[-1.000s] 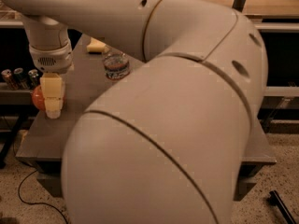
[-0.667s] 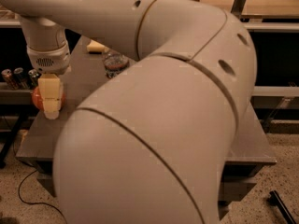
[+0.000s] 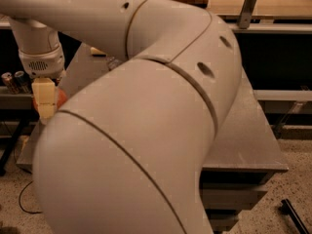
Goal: Pick apple
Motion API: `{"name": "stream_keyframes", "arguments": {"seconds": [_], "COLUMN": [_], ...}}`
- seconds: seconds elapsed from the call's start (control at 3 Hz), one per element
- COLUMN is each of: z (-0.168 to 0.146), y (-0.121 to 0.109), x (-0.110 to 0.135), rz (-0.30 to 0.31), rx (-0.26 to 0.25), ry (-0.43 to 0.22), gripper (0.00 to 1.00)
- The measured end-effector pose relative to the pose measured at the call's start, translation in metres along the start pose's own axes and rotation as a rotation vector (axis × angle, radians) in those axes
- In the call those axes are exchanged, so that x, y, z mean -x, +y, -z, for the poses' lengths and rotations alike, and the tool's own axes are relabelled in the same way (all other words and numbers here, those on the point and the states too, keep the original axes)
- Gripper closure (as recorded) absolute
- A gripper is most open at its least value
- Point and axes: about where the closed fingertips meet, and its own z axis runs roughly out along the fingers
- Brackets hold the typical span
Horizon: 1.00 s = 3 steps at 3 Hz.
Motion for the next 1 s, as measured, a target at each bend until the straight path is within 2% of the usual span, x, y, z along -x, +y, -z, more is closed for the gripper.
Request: {"name": "stream_keyframes", "arguments": {"seconds": [0.33,0.67,1.0], "z": [-0.0025,-0.0026,-0.0028], "y": [-0.0002,-0.0009,-0.0026], "x": [0.0184,0.0177,0.0159], "rz": [0.044,0.042,0.037], "rx": [0.004,0.002,-0.003], "ry": [0.027,0.025,0.021], "gripper": [0.00,0.01,0.19]}}
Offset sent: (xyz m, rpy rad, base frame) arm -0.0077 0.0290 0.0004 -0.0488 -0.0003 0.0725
